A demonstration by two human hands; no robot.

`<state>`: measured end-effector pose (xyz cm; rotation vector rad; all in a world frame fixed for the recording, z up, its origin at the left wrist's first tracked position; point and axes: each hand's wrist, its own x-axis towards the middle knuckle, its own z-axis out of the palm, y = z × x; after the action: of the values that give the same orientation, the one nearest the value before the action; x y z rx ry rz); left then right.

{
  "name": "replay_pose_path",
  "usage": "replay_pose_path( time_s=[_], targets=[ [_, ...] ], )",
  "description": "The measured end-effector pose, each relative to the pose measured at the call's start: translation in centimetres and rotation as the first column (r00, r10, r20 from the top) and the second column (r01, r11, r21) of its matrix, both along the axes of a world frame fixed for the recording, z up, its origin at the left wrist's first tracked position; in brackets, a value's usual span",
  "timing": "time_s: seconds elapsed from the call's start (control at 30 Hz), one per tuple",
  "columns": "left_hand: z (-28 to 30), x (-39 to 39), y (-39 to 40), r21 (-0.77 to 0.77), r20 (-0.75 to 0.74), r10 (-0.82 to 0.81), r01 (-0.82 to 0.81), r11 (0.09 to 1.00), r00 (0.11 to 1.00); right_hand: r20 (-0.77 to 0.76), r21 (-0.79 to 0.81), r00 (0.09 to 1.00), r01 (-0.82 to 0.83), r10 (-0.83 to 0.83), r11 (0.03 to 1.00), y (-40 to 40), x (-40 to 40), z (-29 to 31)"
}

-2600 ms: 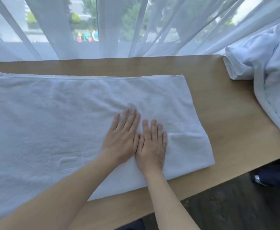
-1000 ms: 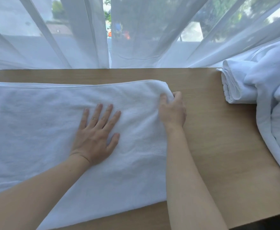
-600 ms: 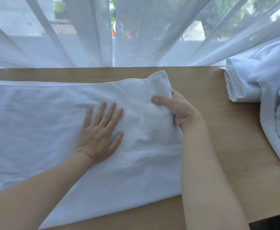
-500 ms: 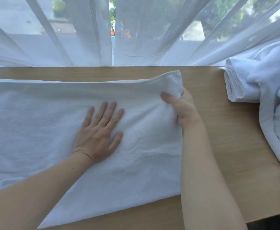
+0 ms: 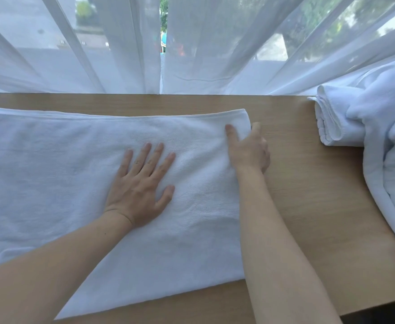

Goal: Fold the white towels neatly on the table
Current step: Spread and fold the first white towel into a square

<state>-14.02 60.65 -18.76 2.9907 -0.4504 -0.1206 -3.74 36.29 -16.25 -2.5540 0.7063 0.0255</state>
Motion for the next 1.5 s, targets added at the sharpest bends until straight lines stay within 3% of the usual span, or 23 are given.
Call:
replay_pose_path(
  time_s=[0.1,0.2,0.33,0.5,0.67,0.8,0.97,1.07,1.13,1.2,1.33,1.4,1.5],
  targets=[
    [-0.2,-0.1,0.0,-0.002,0.006,0.003,-0.003,1.000,1.000,-0.066,0.008,0.988,0.141,-0.140,0.990,-1.7,-2.1,-0.1],
    [-0.3,0.0,0.0,-0.005,-0.002,0.004,-0.004,1.000,1.000,-0.121,-0.081,0.987,0.099,-0.108,0.992,-1.5,-5.8,-1.0],
    [-0.4,-0.2,0.0,-0.012,-0.016,0.008,-0.008,1.000,1.000,-0.056,-0.123,0.998,0.033,-0.040,0.992,-1.0,-6.8,-1.2],
    [-0.5,-0.2,0.0,-0.030,-0.021,0.015,-0.016,0.999,1.000,-0.008,-0.128,0.991,0.128,-0.130,0.983,-0.8,-8.3,-1.3],
    [-0.6,-0.3,0.1,-0.050,-0.018,0.019,-0.020,0.999,1.000,-0.002,-0.294,1.000,0.024,-0.026,0.955,-0.7,-13.9,-1.6],
    [-0.8,-0.4,-0.2,-0.055,-0.015,0.019,-0.020,0.998,1.000,-0.043,-0.242,0.995,0.078,-0.091,0.967,-2.7,-13.8,-1.3],
    [-0.9,-0.4,-0.5,0.010,-0.004,-0.014,0.014,1.000,1.000,0.073,-0.245,0.995,0.087,-0.071,0.966,-0.6,-17.5,-2.5],
    [-1.1,-0.5,-0.7,0.039,-0.019,-0.005,0.006,0.999,1.000,0.059,-0.219,0.991,0.128,-0.118,0.967,-1.2,-17.6,-2.0],
    [-1.1,-0.5,-0.8,0.055,-0.028,0.003,-0.002,0.998,1.000,0.051,-0.295,0.990,0.141,-0.132,0.945,-0.9,-17.0,-1.5],
    [-0.9,-0.4,-0.7,0.046,-0.056,0.004,-0.001,0.999,0.998,0.102,-0.370,0.993,0.088,-0.054,0.925,1.1,-16.7,-0.6],
    [0.2,-1.3,0.0,-0.101,-0.082,-0.083,0.075,0.992,0.993,0.222,-0.286,0.889,-0.332,0.400,0.899,6.9,-15.8,0.0],
    [0.5,-2.4,1.1,-0.182,-0.028,0.005,-0.010,0.983,1.000,0.182,-0.208,0.854,-0.451,0.487,0.868,9.5,-14.6,0.0],
    [0.0,-3.4,2.6,-0.079,-0.018,0.190,-0.190,0.978,0.982,0.118,-0.154,0.810,-0.557,0.574,0.816,12.4,-12.2,-0.5]
  ],
)
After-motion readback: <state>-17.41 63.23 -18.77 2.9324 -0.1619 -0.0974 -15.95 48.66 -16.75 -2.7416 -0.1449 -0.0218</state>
